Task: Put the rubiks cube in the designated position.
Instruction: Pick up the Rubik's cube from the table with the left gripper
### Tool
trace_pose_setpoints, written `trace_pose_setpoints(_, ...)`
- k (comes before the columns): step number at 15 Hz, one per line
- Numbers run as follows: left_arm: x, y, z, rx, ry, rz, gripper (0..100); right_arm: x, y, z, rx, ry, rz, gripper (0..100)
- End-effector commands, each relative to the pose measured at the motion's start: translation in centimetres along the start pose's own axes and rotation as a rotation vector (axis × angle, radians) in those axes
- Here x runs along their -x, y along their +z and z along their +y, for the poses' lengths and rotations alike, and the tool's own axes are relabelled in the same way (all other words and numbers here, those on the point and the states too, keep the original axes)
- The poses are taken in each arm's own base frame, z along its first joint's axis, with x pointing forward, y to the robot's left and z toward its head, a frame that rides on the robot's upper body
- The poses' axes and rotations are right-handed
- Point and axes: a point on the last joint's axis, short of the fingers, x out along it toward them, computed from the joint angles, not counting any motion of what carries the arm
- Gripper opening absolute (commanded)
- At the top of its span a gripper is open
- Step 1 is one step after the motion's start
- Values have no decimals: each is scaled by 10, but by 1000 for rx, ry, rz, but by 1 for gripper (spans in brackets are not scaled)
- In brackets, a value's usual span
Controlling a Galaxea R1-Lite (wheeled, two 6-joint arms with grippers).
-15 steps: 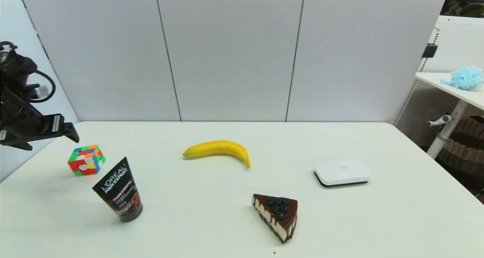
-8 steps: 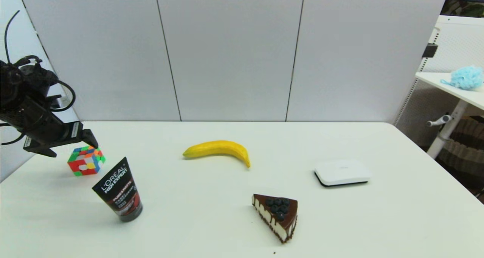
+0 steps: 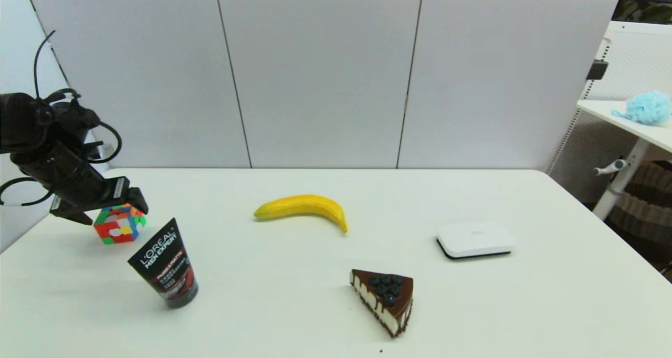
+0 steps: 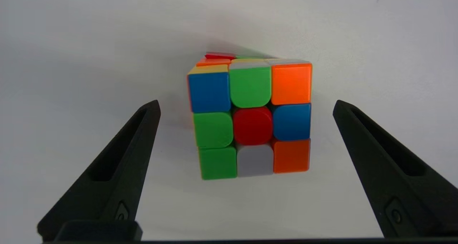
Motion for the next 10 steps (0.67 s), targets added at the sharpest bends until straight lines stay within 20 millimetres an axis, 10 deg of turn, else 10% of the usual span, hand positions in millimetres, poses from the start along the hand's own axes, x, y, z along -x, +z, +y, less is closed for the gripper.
trace_pose_setpoints(1, -12, 0, -1, -3, -1, 35, 100, 0, 0, 0, 0, 1, 1, 100)
trace_pose_setpoints(6, -21, 0, -1, -7, 2, 53, 100, 0, 0, 0, 0, 1, -2, 100)
trace_pose_setpoints(7, -20, 0, -1, -7, 4, 53, 0, 0, 0, 0, -2, 1, -2, 100)
trace_pose_setpoints(10, -20, -1, -2, -35, 0, 62, 0, 0, 0, 0, 0, 1, 1, 100)
